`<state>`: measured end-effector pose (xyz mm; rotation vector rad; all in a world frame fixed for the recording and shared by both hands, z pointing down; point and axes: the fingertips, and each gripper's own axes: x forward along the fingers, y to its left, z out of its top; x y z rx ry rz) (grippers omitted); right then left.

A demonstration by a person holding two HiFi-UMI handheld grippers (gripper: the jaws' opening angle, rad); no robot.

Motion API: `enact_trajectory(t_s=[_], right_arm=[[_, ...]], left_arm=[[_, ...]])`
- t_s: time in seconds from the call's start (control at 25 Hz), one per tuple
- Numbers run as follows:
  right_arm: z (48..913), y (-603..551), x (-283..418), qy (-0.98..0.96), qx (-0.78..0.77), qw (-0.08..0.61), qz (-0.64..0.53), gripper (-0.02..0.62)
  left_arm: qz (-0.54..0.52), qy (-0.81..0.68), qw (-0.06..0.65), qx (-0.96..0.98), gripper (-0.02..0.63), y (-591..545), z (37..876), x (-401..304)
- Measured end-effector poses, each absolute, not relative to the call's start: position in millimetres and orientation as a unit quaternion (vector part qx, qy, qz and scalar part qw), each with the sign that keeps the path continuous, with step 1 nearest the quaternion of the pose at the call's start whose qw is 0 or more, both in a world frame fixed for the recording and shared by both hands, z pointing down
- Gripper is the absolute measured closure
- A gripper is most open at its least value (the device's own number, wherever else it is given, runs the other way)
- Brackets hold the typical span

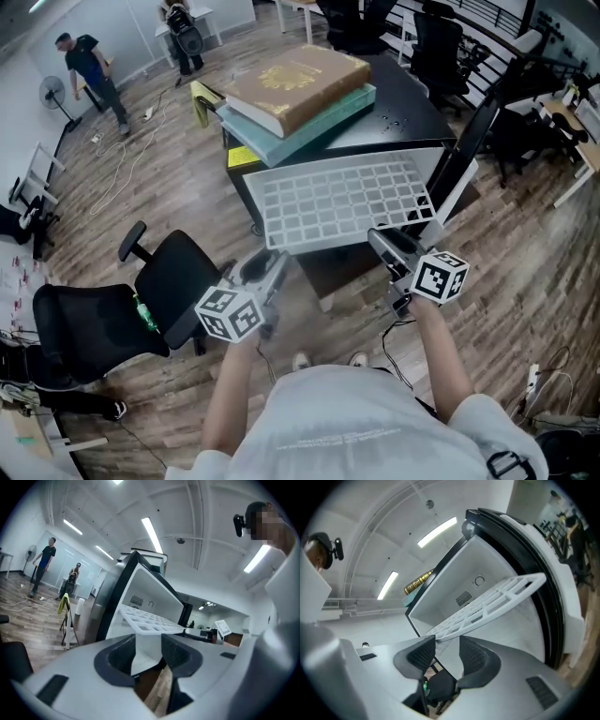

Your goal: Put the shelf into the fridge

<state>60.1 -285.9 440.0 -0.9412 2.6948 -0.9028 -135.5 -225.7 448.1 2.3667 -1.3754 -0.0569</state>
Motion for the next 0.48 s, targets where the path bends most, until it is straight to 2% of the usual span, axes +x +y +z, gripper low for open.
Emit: enact_trajectory(t_s=[0.16, 0.32, 0.48], right_arm=[[441.4, -285.2, 69.0, 0.904, -0.328, 0.046, -0.27, 0.464], [441.7, -285.7, 68.1, 0.906, -0.314, 0.033, -0.282, 0.471], [434.7, -285.8, 67.7, 0.91, -0.294, 0.039, -0.289, 0.479]], left_arm=[[-0.062, -0.504, 0.222, 0.833, 0.448, -226.5, 445.0, -133.3], [-0.089, -0.524, 0.239, 0.813, 0.484, -229.0, 443.4, -139.2], [-0.114, -0.542, 0.236, 0.798, 0.488, -228.8, 436.8, -139.5]])
